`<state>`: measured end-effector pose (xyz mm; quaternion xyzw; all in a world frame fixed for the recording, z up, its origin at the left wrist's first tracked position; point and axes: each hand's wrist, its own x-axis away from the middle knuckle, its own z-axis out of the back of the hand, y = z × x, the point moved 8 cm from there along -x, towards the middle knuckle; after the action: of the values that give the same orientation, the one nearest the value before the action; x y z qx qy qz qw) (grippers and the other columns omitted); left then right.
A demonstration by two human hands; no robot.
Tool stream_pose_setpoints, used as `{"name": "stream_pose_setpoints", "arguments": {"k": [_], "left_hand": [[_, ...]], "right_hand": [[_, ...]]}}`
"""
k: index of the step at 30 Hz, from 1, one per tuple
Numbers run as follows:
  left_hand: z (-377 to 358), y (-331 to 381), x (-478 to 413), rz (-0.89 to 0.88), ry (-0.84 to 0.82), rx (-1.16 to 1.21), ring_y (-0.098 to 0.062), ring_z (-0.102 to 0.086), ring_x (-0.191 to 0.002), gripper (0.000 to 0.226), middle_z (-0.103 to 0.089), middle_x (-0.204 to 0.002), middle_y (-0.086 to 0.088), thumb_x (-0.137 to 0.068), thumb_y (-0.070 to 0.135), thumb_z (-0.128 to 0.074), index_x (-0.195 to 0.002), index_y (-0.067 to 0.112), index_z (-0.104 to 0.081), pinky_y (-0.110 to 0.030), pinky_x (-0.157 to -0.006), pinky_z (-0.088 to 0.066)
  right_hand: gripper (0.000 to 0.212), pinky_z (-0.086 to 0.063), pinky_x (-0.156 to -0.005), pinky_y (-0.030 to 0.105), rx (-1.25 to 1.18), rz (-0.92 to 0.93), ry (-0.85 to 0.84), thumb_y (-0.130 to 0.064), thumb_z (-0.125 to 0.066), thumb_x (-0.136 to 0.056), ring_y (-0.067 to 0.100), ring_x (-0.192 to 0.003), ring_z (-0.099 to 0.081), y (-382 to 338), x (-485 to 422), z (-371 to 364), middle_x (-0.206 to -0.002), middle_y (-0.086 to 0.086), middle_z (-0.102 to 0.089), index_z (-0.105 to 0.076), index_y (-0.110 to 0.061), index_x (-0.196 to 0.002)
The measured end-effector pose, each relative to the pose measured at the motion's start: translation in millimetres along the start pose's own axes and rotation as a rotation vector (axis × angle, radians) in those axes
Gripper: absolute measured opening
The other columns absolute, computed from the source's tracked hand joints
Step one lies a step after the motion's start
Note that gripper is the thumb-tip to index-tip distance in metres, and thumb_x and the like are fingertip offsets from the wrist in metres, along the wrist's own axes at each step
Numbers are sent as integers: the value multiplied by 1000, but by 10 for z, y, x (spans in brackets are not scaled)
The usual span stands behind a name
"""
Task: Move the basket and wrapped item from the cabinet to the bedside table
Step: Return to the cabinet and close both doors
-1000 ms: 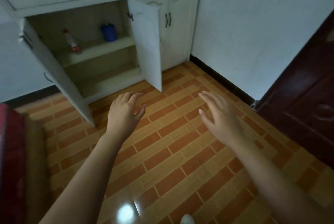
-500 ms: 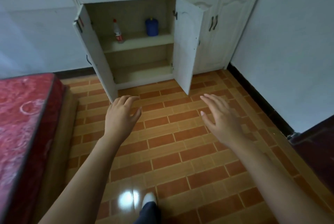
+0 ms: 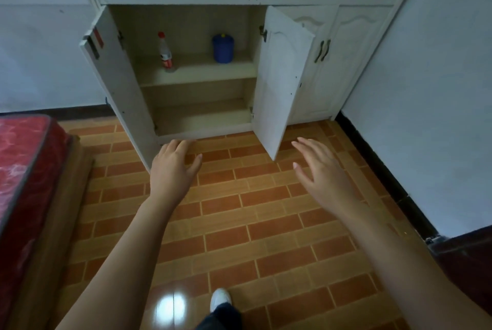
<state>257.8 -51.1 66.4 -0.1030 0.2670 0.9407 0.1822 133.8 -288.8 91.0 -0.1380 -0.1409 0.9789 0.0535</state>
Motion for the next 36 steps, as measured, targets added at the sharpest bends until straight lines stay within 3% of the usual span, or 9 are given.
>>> {"name": "stream_pose_setpoints", "arguments": {"k": [8, 15, 21, 25, 36], "left_hand": [[-267, 5, -1169, -52, -11, 3, -27, -52, -105, 34, -60, -113, -10, -87, 27, -57, -118, 12, -57, -41, -86, -45], [-627, -10, -2036, -41, -29, -45, -27, -51, -106, 35, -59, -115, -10, -87, 25, -57, -119, 12, -56, -42, -87, -44], [-944, 199, -2833, -49, 8, -58, -28, -53, -105, 34, -61, -113, -12, -86, 23, -59, -116, 9, -57, -41, -85, -43], [-1164, 337, -3264, -37, 16, -42, -31, -54, -104, 34, -61, -111, -15, -84, 19, -61, -115, 7, -58, -43, -86, -43], [-1662, 41, -4073, 9, -61, -90, -32, -52, -106, 34, -61, -112, -15, -85, 22, -59, -115, 7, -58, -45, -88, -42]], "right_hand": [[43, -14, -103, 24, -6, -19, -8, -24, -44, -95, 18, -134, -27, 315, -1183, -191, -143, 4, -38, -39, -12, -137], [42, -29, -105, 34, -49, -12, -38, -24, -44, -95, 20, -132, -31, 743, -2127, -459, -141, 6, -42, -41, -11, -135], [49, -25, -104, 31, -49, 56, -74, -32, -33, -91, 24, -128, -37, 1139, -3007, -597, -137, 9, -46, -43, -9, -133], [47, -31, -103, 36, -38, 108, -86, -28, -37, -90, 27, -124, -42, 1378, -3515, -660, -133, 12, -50, -46, -6, -130], [43, -29, -100, 32, -42, 138, -108, -22, -37, -91, 28, -121, -45, 1618, -4421, -1041, -130, 14, -52, -48, -4, -128]]}}
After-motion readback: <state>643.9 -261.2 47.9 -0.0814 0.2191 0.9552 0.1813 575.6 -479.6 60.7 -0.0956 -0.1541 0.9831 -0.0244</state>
